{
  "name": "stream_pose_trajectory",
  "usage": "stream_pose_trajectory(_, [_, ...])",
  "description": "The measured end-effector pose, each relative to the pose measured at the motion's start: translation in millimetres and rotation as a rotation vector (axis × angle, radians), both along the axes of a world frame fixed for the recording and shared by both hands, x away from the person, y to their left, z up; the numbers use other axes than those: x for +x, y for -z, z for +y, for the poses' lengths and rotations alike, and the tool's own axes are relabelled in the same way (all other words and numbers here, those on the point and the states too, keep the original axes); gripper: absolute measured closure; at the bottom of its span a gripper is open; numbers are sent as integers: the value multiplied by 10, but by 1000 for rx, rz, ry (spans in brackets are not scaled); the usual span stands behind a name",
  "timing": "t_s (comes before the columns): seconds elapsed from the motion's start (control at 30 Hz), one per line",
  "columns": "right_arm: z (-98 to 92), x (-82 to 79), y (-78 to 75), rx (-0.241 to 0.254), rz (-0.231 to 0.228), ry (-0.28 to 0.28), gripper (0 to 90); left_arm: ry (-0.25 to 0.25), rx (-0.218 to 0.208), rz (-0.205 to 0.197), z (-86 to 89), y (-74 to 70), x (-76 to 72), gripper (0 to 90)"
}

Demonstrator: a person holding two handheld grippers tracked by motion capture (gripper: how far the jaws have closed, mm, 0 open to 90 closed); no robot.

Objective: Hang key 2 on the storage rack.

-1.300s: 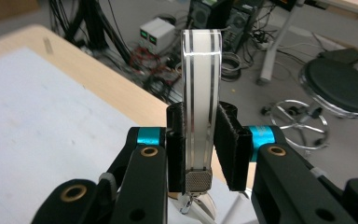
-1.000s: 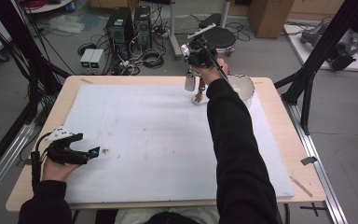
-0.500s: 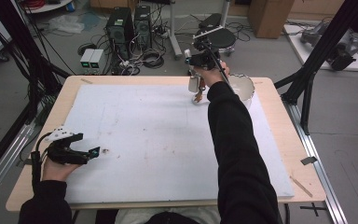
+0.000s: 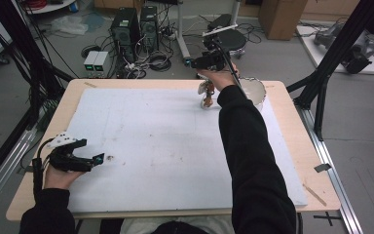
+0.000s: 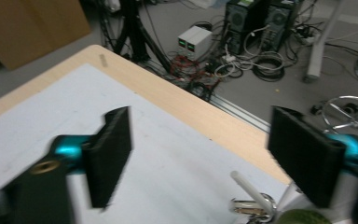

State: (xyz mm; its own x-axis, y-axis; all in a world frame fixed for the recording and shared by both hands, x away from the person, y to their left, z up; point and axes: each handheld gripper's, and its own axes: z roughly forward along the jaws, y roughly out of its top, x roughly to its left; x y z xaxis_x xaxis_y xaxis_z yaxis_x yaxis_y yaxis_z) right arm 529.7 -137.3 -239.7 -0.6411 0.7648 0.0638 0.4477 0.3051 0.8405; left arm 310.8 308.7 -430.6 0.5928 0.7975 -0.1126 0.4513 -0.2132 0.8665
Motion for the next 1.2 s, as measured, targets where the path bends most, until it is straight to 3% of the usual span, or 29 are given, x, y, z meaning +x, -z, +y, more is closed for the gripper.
stream_pose_trajectory(0.03, [-5,-17,-15,12,5,-8,102,0,0,0,0,0,0,17])
stream_pose_trajectory(0.13, [-17,-85,-62,30,23,-10,4,0,1,-2,1,-2,-2,17])
stream_pose_trajectory(0.43, [-30,-259,-190,-3,-10,-27,4,-2,-4,-3,4,-6,-6,17])
stream_pose_trajectory(0.6, [-63,-363,-239,-42,1,-28,5,-2,-8,-3,6,-7,-5,17])
stream_pose_trajectory(0.8, [-92,-529,-323,-78,-16,-23,5,-4,-14,-8,3,-9,1,17])
stream_pose_trajectory(0.93, [-91,-660,-339,-130,-32,-22,5,-2,-19,-14,4,-13,8,17])
stream_pose_trajectory(1.17, [-41,-760,-370,-131,-37,-31,6,4,-19,-19,9,-22,2,17])
stream_pose_trajectory(1.2, [-53,-799,-339,-97,-52,-31,11,3,-21,-17,7,-23,-3,17])
